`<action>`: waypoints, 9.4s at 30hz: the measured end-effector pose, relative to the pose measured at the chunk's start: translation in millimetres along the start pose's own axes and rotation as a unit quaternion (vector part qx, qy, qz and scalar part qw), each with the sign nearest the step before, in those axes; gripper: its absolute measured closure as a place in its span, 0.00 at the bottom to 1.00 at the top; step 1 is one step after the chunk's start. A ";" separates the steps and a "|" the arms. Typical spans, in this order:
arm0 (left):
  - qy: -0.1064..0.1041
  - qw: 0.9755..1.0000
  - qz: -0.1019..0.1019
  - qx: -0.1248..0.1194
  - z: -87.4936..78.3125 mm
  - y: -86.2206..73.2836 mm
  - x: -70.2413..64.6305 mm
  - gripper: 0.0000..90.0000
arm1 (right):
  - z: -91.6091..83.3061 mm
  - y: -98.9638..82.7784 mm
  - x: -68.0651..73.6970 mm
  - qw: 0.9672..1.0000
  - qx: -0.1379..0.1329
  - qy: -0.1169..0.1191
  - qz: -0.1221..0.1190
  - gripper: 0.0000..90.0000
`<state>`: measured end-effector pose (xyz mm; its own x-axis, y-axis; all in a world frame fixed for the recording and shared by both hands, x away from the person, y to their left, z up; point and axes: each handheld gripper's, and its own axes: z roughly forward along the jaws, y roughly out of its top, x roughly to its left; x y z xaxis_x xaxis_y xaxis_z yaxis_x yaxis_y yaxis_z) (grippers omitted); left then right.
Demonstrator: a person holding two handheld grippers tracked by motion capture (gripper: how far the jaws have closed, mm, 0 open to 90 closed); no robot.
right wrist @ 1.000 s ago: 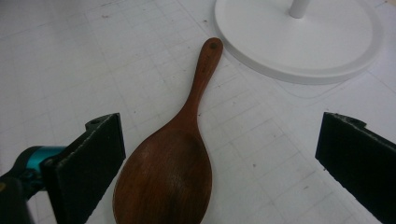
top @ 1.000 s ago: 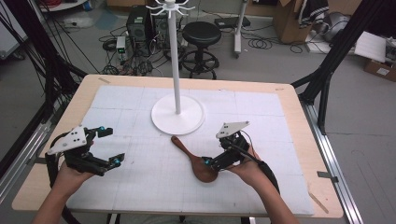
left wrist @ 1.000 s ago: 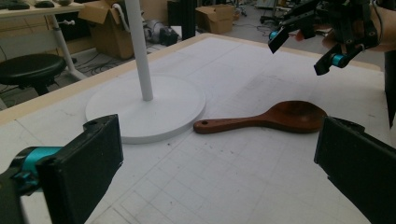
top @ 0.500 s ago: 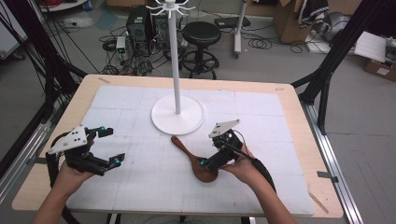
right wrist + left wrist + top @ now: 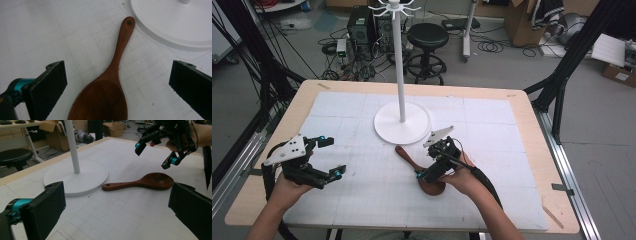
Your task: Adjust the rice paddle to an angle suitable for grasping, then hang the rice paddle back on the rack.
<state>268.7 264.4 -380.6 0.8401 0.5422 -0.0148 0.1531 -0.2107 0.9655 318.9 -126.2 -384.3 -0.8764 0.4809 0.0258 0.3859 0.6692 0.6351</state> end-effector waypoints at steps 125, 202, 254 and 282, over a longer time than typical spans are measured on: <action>0.003 1.000 0.000 0.012 3.6 -0.8 -1.3 0.02 | 87.7 59.5 -3.3 0.957 0.282 -0.014 0.063 0.64; 0.010 1.000 -0.003 0.008 1.6 -1.1 -0.1 0.02 | 53.7 46.8 -17.6 0.976 0.201 0.087 -0.007 0.87; 0.010 1.000 -0.001 0.011 5.0 -1.9 -2.1 0.02 | -34.8 52.9 -34.5 0.986 -0.029 0.164 -0.003 0.87; 0.010 1.000 -0.002 0.011 5.9 -1.9 -2.2 0.02 | -94.6 71.0 -59.0 0.985 -0.118 0.129 0.004 0.87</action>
<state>269.7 258.9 -383.8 0.8286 0.5598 -0.0125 0.1672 -0.2261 0.9596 370.8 -160.7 -267.7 -0.9294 0.3055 0.2069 0.3418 0.5016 0.7947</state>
